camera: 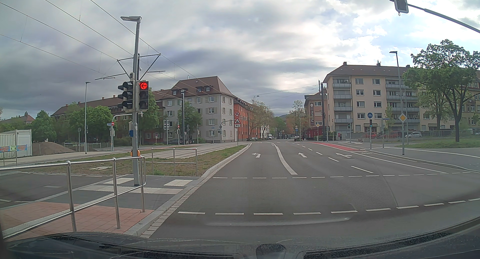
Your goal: Follow the waypoints while adhering to traffic rules and regulations
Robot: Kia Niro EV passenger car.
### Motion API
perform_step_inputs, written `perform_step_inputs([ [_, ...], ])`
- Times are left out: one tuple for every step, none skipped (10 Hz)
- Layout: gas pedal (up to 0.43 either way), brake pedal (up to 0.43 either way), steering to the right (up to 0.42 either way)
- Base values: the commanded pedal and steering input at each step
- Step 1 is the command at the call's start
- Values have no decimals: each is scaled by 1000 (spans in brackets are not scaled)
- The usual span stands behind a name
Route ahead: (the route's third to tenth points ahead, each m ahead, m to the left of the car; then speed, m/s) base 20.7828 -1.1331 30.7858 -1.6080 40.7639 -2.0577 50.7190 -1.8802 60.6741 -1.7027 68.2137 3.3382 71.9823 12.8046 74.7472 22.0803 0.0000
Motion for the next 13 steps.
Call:
perform_step_inputs([
  [0,244,10],
  [0,250,10],
  [0,250,11],
  [0,250,10],
  [0,250,11],
  [0,250,11],
  [0,244,10],
  [0,256,10],
  [0,250,11],
  [0,250,11],
  [0,244,10],
  [0,250,10],
  [0,244,11],
])
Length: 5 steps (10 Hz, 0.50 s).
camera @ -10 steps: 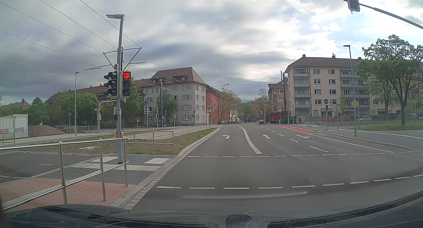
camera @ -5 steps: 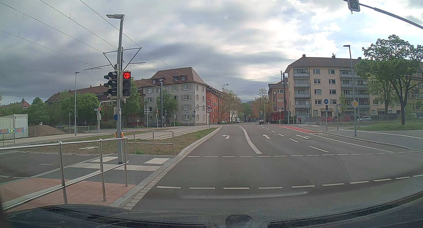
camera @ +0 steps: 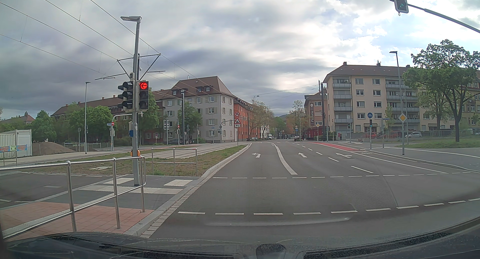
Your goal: Follow the waypoints while adhering to traffic rules and regulations
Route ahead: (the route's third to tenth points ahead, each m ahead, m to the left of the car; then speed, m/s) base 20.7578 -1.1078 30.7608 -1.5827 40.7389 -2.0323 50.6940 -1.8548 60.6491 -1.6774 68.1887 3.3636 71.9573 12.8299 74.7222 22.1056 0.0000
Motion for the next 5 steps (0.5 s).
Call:
perform_step_inputs([
  [0,250,11],
  [0,250,11],
  [0,250,10],
  [0,250,11],
  [0,250,11],
])
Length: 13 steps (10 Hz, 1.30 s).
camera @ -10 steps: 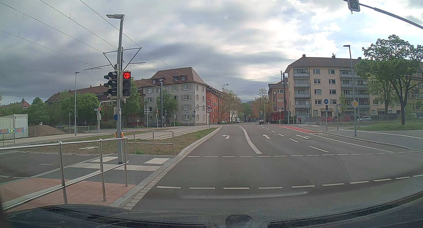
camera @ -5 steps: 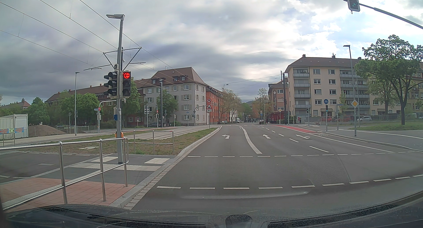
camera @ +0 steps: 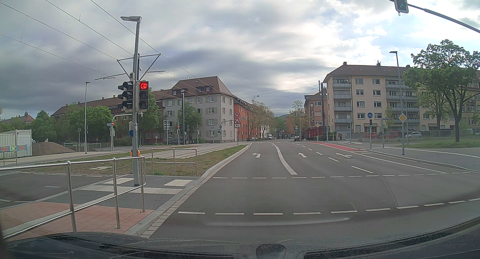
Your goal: Follow the waypoints while adhering to traffic rules and regulations
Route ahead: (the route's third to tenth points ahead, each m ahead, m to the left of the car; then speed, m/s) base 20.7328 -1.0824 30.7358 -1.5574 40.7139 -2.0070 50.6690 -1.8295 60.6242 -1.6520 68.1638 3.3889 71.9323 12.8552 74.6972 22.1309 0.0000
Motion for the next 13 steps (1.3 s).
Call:
perform_step_inputs([
  [0,250,11],
  [0,250,10],
  [0,250,11],
  [0,250,11],
  [0,250,11],
  [0,250,11],
  [0,250,10],
  [0,250,11],
  [0,250,11],
  [0,250,11],
  [0,250,10],
  [0,250,11],
  [0,250,11],
])
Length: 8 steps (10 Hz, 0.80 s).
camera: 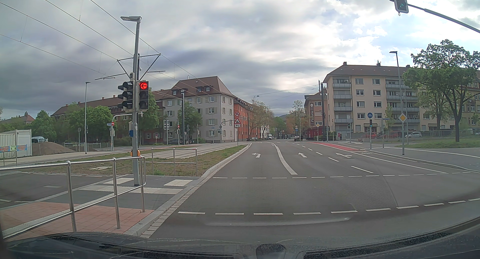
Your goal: Follow the waypoints while adhering to traffic rules and regulations
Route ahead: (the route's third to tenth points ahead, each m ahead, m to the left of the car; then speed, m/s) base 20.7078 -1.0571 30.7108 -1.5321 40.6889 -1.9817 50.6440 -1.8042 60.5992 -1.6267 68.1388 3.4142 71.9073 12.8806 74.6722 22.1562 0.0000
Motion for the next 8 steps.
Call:
perform_step_inputs([
  [0,250,11],
  [0,250,10],
  [0,250,11],
  [0,250,11],
  [0,250,11],
  [0,250,11],
  [0,250,10],
  [0,250,11],
])
